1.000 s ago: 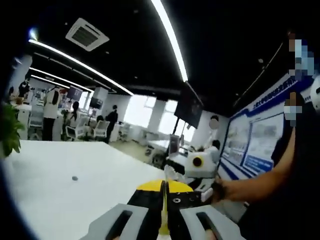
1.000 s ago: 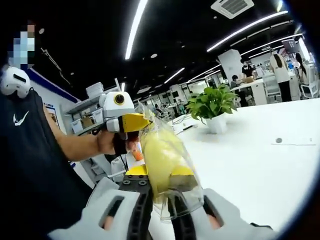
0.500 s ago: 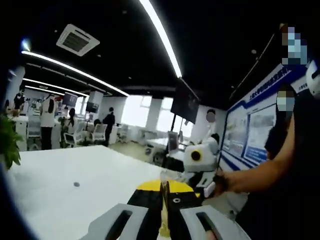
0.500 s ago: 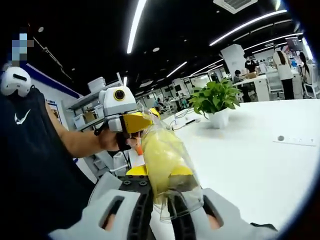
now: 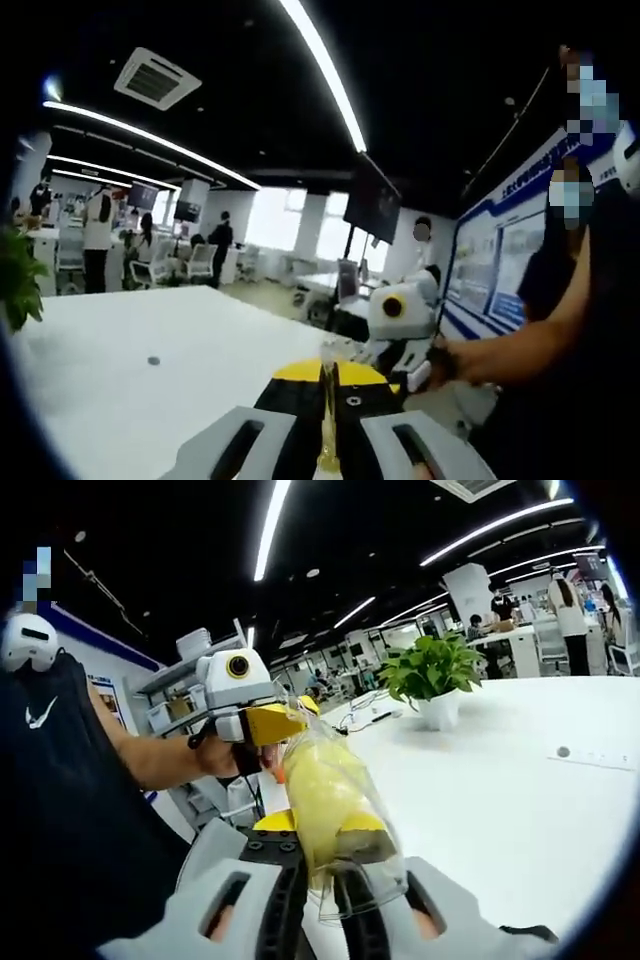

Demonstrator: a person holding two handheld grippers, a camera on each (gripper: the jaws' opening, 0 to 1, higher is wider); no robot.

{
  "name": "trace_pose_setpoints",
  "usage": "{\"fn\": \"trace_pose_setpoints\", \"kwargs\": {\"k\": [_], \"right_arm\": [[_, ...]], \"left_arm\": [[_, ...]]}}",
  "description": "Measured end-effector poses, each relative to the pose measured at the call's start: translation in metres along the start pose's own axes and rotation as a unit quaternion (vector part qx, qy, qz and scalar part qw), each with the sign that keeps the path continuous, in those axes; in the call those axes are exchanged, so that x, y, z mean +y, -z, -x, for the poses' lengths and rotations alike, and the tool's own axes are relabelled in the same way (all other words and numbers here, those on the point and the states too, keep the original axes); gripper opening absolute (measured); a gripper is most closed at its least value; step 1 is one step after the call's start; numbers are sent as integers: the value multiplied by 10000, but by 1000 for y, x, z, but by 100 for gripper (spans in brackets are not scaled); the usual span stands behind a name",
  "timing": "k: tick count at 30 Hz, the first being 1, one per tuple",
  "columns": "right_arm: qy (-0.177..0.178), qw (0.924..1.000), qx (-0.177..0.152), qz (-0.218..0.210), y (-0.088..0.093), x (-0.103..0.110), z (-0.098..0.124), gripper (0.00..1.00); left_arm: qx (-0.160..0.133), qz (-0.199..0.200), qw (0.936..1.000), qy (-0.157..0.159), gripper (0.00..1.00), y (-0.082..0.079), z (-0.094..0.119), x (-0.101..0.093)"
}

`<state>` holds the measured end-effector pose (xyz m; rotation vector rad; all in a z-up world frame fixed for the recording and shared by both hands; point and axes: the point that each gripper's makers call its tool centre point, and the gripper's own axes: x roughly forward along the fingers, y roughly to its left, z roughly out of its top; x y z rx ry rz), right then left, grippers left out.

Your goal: Compare the silicone blocks by pressing each to a similar depth, holding the contact briefly, and releasing to observe deformation and rebound differences across the visible hardness samples.

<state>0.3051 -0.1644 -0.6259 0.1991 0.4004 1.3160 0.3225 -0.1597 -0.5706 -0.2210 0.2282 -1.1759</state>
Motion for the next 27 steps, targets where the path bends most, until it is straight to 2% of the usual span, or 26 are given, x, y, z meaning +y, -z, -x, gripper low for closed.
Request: {"fn": "trace_pose_setpoints", "kwargs": {"k": [2,4,6,10,13,15,20,27], "right_arm": [[25,10000,19,-2,1,0,-2,4],[52,9999,98,-9,3,0,-5,4],[69,9999,81,4,2,-2,-4,3],[42,9999,59,78,1,-2,-3,3],[22,9999,26,115,0,0,-3,3],[14,9999,30,118,1,-1,-2,3],[-26,10000,-10,48,1,-2,-2,3],[-110,9999,19,-78,0,-1,-1,4]], "left_arm": [[-24,-196,9998,-77,1,0,1,3],[-13,-331,9990,-286,1,3,1,8],[-128,-590,9977,-298,1,1,0,7],[-90,-340,9991,-216,1,-1,2,5],[-82,-429,9989,-167,1,-2,1,3],[-36,-674,9975,-222,1,0,1,3],[-117,-365,9989,-257,1,0,1,6],[-157,-290,9993,-202,0,-2,0,5]]}}
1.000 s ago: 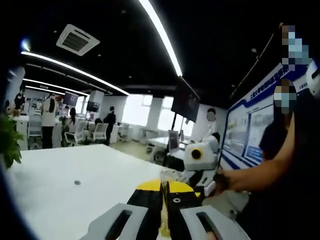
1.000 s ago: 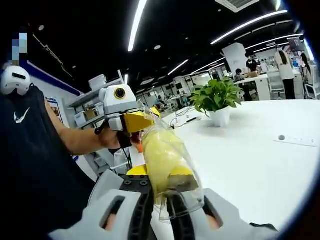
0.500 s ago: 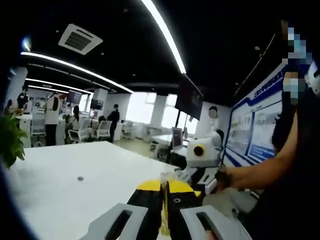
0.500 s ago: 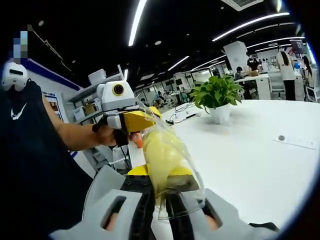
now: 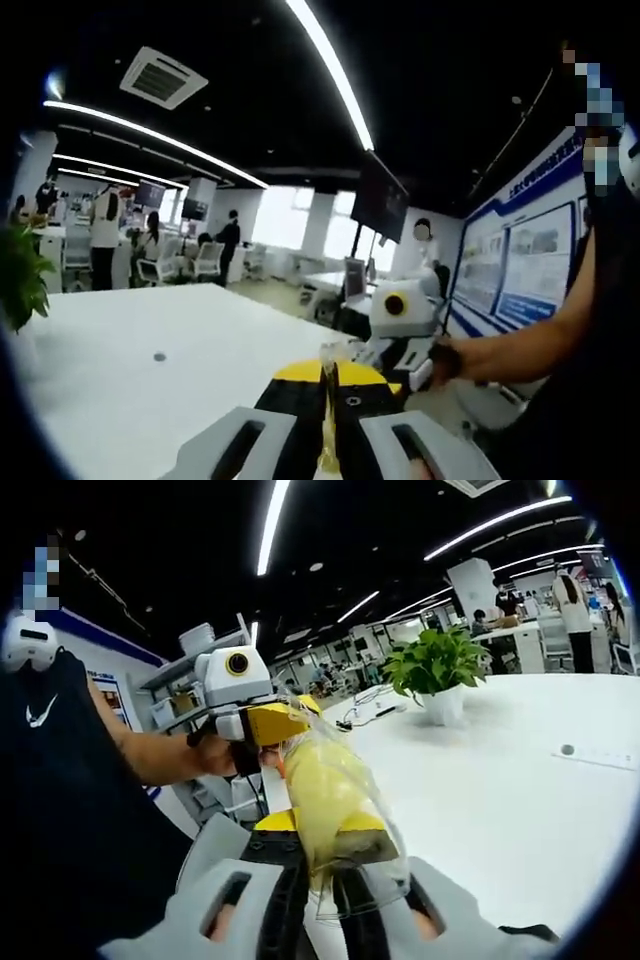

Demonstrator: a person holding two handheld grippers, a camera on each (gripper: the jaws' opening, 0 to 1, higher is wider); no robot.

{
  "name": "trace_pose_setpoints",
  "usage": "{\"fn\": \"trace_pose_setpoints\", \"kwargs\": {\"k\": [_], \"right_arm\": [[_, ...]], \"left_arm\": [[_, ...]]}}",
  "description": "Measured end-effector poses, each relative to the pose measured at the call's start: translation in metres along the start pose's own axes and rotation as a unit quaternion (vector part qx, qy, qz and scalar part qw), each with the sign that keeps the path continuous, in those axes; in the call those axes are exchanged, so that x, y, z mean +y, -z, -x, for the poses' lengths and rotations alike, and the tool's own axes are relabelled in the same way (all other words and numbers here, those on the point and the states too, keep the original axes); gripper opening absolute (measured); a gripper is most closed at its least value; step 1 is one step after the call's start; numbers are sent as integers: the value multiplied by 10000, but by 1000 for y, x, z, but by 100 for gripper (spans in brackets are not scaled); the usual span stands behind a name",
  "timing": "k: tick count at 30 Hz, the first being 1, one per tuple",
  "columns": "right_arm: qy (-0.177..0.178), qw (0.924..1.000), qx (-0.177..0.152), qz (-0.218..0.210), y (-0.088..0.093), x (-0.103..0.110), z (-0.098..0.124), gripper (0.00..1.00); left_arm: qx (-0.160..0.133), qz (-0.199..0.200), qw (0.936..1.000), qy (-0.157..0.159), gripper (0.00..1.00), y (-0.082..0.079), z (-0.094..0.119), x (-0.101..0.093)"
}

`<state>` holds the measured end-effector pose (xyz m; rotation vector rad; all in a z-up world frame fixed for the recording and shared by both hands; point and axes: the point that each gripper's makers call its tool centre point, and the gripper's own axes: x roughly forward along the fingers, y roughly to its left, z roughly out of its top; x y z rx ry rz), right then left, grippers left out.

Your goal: Compare the silicone blocks by pressing each to a similar depth, holding the contact briefly, and releasing to observe deformation and rebound differences across the visible hardness samples.

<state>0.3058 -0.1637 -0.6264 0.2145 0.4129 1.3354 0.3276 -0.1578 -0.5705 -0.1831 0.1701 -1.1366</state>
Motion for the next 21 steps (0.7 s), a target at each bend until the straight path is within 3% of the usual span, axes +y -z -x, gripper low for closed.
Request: {"fn": "trace_pose_setpoints", "kwargs": {"k": [13,21], "right_arm": [[58,10000,68,15,7,-2,-4,8],[15,10000,-79,1,4,-4,2,11]], "left_arm": [[34,253,9996,-74,0,8,2,2],[-35,316,9995,-47,0,2,-2,-2]]}}
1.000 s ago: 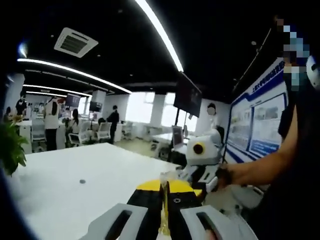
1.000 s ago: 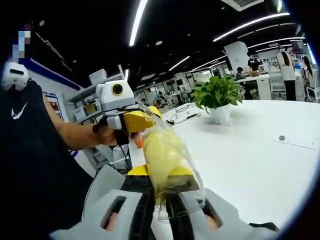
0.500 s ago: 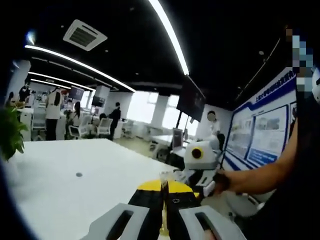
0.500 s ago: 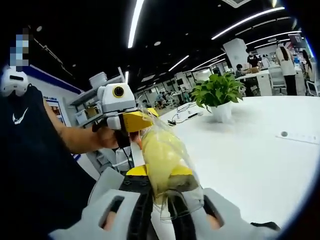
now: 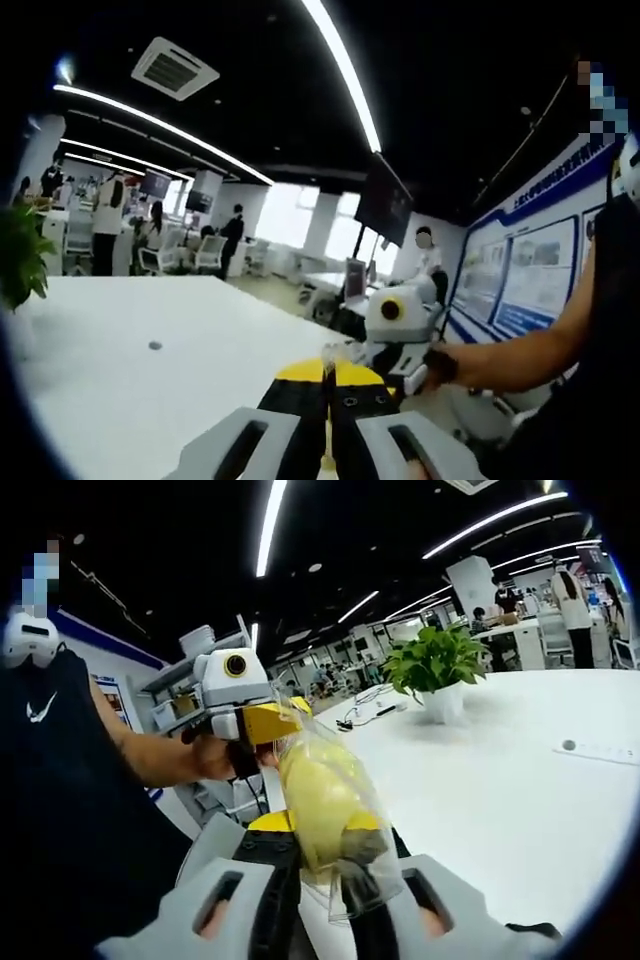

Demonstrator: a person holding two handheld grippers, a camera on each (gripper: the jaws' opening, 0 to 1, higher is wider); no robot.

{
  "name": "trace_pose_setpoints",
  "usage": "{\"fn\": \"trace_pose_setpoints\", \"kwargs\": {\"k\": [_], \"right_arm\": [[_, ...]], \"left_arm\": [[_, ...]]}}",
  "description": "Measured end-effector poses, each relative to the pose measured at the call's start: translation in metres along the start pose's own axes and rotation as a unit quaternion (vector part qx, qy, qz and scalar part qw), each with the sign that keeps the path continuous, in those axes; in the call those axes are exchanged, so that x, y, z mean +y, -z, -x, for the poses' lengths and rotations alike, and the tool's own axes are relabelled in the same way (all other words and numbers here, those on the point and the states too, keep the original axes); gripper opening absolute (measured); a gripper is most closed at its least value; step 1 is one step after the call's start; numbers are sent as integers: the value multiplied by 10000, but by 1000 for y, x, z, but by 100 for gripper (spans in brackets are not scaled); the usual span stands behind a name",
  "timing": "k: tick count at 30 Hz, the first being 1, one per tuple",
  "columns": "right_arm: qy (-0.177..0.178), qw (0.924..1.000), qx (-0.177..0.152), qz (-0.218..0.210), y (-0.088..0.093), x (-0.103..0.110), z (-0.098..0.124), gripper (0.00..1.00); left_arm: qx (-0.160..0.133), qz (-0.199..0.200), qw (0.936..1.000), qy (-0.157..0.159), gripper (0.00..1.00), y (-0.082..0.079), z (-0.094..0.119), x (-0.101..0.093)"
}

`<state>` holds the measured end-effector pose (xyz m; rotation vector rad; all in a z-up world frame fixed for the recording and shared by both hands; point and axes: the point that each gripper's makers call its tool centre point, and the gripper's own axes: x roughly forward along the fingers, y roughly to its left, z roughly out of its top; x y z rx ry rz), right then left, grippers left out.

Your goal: Compare the silicone blocks by pressing each to a similar depth, holding the contact briefly, and releasing to observe deformation and rebound differences across the visible hardness samples.

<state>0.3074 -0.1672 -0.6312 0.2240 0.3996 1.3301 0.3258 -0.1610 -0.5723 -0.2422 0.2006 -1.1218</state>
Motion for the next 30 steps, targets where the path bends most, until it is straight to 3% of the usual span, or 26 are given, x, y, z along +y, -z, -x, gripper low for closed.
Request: {"fn": "trace_pose_setpoints", "kwargs": {"k": [7,13,19,25,30], "right_arm": [[140,9993,-266,200,-9,-1,7,14],[201,9992,-302,147,1,-2,6,18],[326,9980,-534,45,-6,-6,11,24],[483,9949,-876,143,-22,-8,19,48],[799,9889,-1198,363,-41,-13,26,76]], "left_arm": [[-99,95,9999,77,0,-10,-6,-8],[19,110,9999,130,0,-2,-7,-11],[-14,134,9998,147,0,-3,-11,-13],[-58,159,9998,69,0,-2,-15,-15],[-77,170,9998,83,0,-3,-16,-15]]}}
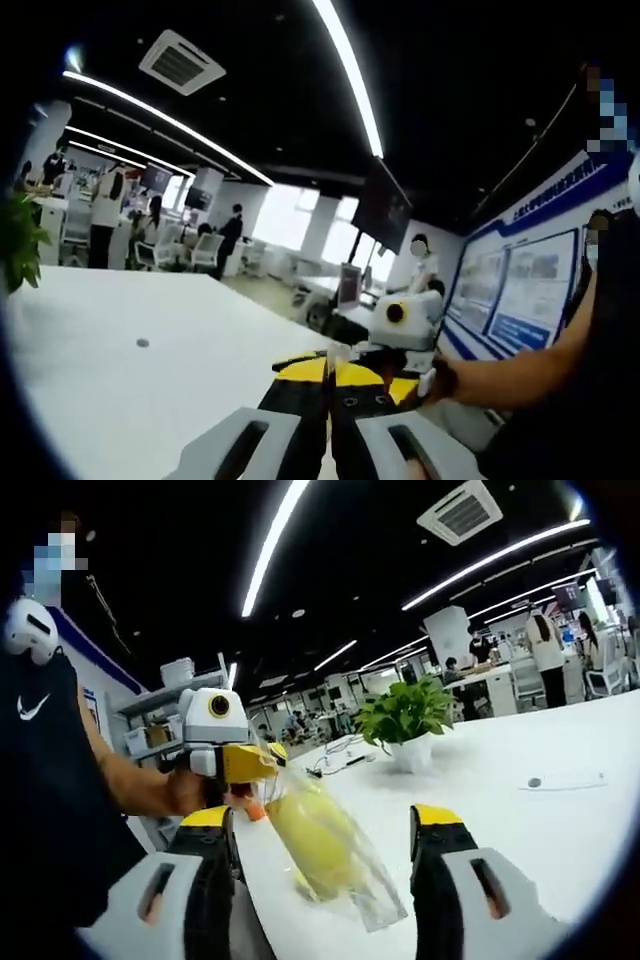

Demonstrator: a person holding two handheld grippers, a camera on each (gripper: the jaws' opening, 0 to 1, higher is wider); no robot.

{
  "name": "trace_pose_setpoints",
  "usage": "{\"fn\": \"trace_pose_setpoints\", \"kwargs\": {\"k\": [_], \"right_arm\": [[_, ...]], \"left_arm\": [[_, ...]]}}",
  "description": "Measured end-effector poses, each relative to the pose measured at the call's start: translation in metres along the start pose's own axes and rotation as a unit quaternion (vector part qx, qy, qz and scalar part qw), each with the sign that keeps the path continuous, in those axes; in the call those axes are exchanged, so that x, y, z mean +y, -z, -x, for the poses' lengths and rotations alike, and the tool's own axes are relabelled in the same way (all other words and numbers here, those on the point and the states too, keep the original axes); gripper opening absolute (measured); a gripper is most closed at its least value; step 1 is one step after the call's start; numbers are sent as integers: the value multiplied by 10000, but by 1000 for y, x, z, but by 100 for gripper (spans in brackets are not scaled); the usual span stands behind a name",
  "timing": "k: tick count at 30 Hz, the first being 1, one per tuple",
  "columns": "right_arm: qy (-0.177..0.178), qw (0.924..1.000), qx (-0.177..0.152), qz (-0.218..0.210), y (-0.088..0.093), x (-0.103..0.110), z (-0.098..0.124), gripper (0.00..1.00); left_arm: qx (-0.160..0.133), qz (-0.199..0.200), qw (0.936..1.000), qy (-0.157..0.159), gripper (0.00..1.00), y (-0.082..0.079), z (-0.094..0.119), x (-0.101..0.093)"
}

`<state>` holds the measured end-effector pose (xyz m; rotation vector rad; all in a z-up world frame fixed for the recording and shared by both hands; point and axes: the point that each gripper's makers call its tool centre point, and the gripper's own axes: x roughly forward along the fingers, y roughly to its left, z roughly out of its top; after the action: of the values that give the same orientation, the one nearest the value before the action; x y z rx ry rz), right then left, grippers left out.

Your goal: Compare the silicone blocks by pressing each to a similar depth, holding the contact briefly, and releasing to observe deformation and rebound differences across the visible hardness samples.

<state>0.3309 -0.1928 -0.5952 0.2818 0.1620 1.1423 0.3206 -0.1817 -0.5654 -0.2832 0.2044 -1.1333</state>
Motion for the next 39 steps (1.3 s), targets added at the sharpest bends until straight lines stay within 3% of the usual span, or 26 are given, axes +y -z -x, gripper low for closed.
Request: {"fn": "trace_pose_setpoints", "kwargs": {"k": [4,6,18,28,39], "right_arm": [[476,9976,164,481,2,-16,4,96],[901,9921,400,776,10,-31,13,96],[1569,9831,471,814,31,-42,64,96],[2103,9732,573,730,60,-48,97,96],[2273,9695,741,547,89,-48,114,96]], "left_arm": [[-54,6,10000,30,0,-2,-1,0],[-91,-19,10000,14,0,-3,-3,-2],[-277,118,9995,89,0,-5,-10,-3],[-206,260,9994,60,0,26,-18,2],[-143,406,9991,-29,0,57,-24,2]]}}
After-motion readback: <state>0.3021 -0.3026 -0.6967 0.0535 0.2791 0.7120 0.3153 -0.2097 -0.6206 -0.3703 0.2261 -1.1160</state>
